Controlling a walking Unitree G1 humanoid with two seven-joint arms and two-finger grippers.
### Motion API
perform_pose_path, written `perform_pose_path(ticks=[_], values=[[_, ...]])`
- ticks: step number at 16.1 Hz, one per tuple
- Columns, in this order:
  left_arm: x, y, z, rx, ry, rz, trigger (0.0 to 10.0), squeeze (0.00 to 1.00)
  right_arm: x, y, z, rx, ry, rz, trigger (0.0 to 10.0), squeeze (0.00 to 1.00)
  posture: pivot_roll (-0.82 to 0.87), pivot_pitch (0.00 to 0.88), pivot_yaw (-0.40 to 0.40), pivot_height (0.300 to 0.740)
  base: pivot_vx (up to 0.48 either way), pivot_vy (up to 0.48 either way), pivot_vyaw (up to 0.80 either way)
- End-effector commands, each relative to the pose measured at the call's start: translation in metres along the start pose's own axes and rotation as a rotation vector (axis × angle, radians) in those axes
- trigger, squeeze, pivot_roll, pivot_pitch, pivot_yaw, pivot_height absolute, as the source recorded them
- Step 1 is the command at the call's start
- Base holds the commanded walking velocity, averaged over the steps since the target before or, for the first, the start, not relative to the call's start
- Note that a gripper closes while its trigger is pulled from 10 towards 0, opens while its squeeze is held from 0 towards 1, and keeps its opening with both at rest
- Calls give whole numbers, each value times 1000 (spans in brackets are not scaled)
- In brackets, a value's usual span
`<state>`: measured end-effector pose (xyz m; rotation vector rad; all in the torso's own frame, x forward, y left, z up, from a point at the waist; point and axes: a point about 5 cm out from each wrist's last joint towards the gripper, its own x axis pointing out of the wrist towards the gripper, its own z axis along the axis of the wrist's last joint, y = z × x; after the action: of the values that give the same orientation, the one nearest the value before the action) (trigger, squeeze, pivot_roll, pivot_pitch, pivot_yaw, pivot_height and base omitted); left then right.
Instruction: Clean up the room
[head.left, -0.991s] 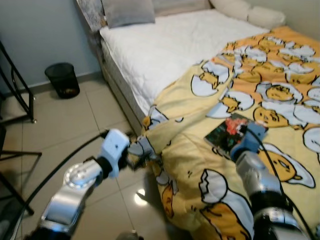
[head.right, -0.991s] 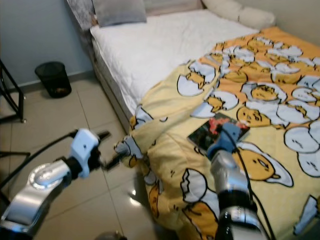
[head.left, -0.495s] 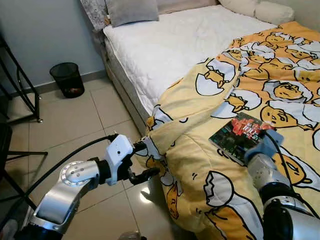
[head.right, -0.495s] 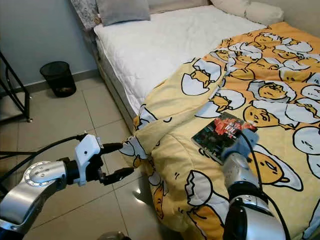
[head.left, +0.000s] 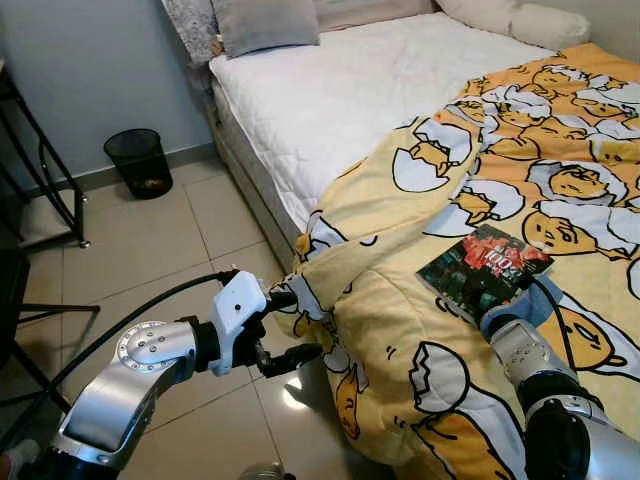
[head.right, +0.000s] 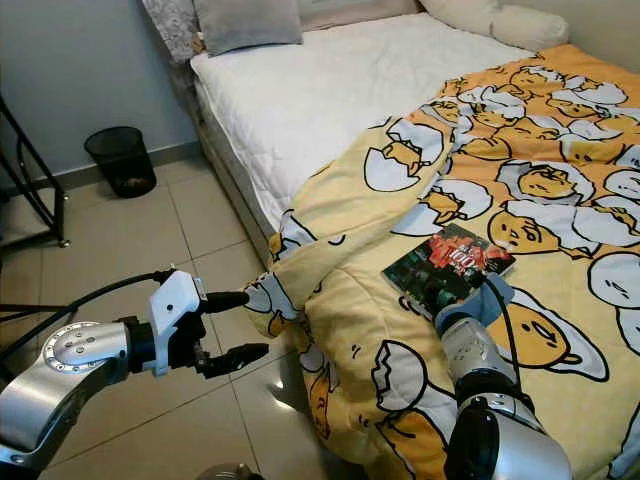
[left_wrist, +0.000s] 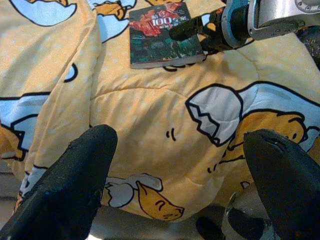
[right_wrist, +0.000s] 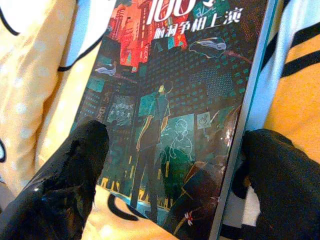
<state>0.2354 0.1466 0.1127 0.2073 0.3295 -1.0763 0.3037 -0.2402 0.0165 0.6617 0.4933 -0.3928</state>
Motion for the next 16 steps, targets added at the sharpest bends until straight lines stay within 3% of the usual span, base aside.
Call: perform_pose_path(ticks=[1,4,7,10,12,13,14,15,16], values=[[-4,-2,0,5,12,-11,10000,984,2,11,2,27,-9,40,10000,0,203,0,49,740,0,0,0],[-11,-4,-2,0,32,-11,10000,984,2,12,-6,62,27,61,10000,0,218,0,49,740,0,0,0],[-13,-6,0,3,47,-14,10000,980,-4,-4,-42,183,175,-53,10000,0,272,0,45,740,0,0,0],[-16,-7,4,12,47,1,10000,984,-10,-16,-63,280,214,-150,10000,0,329,0,48,740,0,0,0],[-22,-9,6,14,53,7,10000,980,-8,-8,-62,368,176,-117,10000,0,368,0,56,740,0,0,0],[-25,-10,6,14,57,17,10000,980,-5,2,-55,407,140,-43,10000,0,373,0,56,740,0,0,0],[-27,-10,5,12,59,29,10000,980,-2,16,-41,503,80,57,9098,0,376,0,56,740,0,0,0],[-28,-10,5,9,58,32,10000,980,-1,21,-36,530,58,88,7686,0,376,0,56,740,0,0,0],[-28,-9,4,5,59,35,10000,976,0,25,-32,546,42,114,4824,0,379,0,59,740,0,0,0]])
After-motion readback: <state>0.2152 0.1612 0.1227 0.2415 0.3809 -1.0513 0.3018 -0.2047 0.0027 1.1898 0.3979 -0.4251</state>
